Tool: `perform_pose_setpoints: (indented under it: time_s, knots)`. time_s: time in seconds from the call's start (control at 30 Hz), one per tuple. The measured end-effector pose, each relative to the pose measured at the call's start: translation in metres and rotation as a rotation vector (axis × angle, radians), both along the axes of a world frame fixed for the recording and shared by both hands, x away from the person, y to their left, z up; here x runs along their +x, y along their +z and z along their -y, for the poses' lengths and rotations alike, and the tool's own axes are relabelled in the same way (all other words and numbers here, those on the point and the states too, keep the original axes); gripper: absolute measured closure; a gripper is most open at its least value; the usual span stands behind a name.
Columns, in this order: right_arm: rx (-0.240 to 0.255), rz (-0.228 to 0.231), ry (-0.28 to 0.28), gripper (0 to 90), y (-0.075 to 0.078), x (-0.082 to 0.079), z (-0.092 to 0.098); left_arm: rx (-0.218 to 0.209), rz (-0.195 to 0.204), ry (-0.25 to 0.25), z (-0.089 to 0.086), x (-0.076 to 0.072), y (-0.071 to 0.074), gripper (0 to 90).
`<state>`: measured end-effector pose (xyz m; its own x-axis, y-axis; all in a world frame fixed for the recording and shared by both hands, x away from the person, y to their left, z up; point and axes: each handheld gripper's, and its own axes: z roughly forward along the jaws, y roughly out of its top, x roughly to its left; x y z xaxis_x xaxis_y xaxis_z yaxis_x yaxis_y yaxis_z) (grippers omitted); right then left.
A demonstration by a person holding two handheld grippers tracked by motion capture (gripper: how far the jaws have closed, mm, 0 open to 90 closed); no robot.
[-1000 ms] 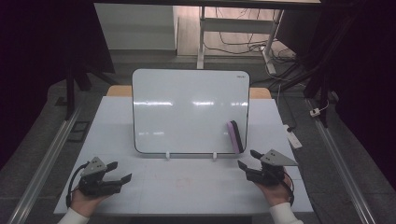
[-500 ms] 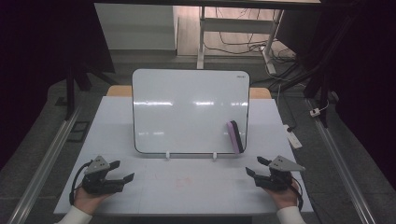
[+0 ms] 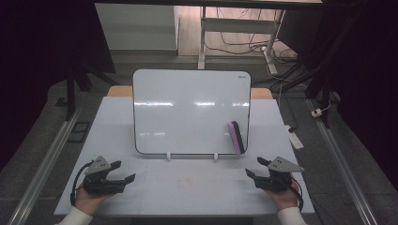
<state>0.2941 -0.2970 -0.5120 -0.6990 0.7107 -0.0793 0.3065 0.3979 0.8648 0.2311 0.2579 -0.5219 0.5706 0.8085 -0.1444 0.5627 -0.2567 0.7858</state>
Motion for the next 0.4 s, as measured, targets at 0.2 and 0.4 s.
perform_pose_setpoints:
  time_s: [0.2,0.4]
  knots:
    - [0.008,0.004,0.006,31.8,0.0009,-0.0005,-0.0004,0.001,-0.001,0.001,-0.0001,0.0001,-0.0006,20.7]
    - [0.013,0.007,0.012,31.5,0.0011,-0.0007,-0.0003,0.003,-0.001,-0.001,-0.0002,0.0004,-0.0010,20.5]
